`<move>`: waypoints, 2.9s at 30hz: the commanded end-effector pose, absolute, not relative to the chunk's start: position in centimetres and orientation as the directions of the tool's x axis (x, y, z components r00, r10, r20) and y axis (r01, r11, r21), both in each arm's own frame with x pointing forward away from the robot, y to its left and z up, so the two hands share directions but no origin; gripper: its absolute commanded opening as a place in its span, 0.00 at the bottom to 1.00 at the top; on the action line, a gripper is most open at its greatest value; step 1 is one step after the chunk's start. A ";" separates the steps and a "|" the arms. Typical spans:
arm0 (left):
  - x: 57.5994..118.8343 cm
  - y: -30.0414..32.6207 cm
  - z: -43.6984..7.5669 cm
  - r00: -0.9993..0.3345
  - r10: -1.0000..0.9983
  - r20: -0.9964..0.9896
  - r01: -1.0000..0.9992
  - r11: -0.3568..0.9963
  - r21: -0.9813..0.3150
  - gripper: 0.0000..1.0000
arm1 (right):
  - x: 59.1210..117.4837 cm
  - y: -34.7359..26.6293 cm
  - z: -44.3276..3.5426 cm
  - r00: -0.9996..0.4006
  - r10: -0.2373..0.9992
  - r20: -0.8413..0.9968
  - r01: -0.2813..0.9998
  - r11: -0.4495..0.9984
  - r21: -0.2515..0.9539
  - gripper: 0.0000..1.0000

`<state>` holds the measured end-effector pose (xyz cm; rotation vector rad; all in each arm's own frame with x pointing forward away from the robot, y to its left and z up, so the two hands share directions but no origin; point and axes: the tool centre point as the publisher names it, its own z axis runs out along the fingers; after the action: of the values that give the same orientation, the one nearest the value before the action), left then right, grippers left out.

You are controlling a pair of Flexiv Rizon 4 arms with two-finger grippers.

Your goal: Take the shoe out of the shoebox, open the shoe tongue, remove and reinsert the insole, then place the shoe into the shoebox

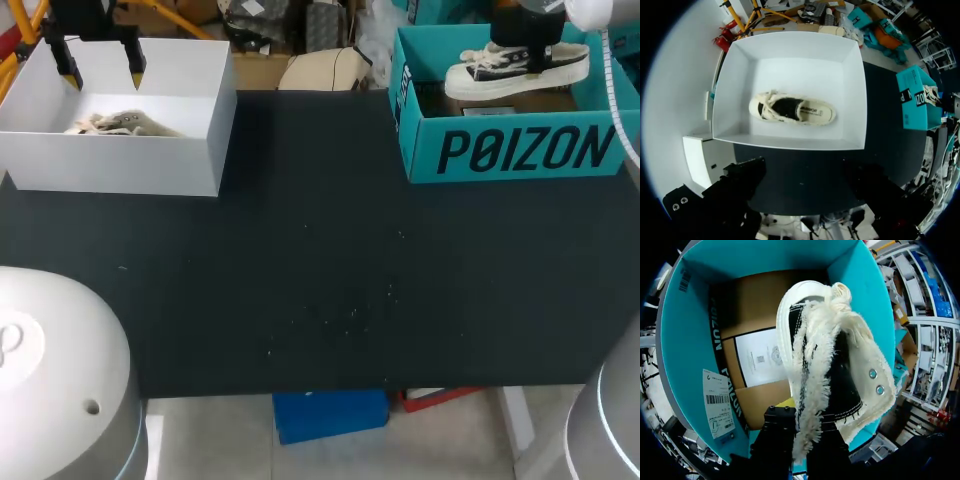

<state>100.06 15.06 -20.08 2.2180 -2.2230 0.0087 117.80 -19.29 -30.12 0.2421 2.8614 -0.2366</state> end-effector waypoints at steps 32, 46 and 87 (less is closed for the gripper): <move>100.0 15.1 -20.1 -0.002 -1.000 0.003 -1.000 0.002 -0.002 1.00 | 96.0 -2.1 -10.4 -0.829 -0.014 -0.559 0.062 0.991 -0.117 0.00; 100.0 15.1 -20.1 -0.002 -1.000 0.003 -1.000 0.002 -0.002 1.00 | 88.7 9.2 -17.1 -0.868 0.129 -0.479 0.177 0.983 -0.057 0.00; 100.0 15.1 -20.1 -0.002 -1.000 0.003 -1.000 0.002 -0.002 1.00 | 79.0 22.9 -38.0 -0.914 0.193 -0.356 0.162 0.980 0.116 0.00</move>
<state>100.06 15.06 -20.08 2.2180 -2.2230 0.0087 78.86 22.77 -36.22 0.2748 2.7514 0.0985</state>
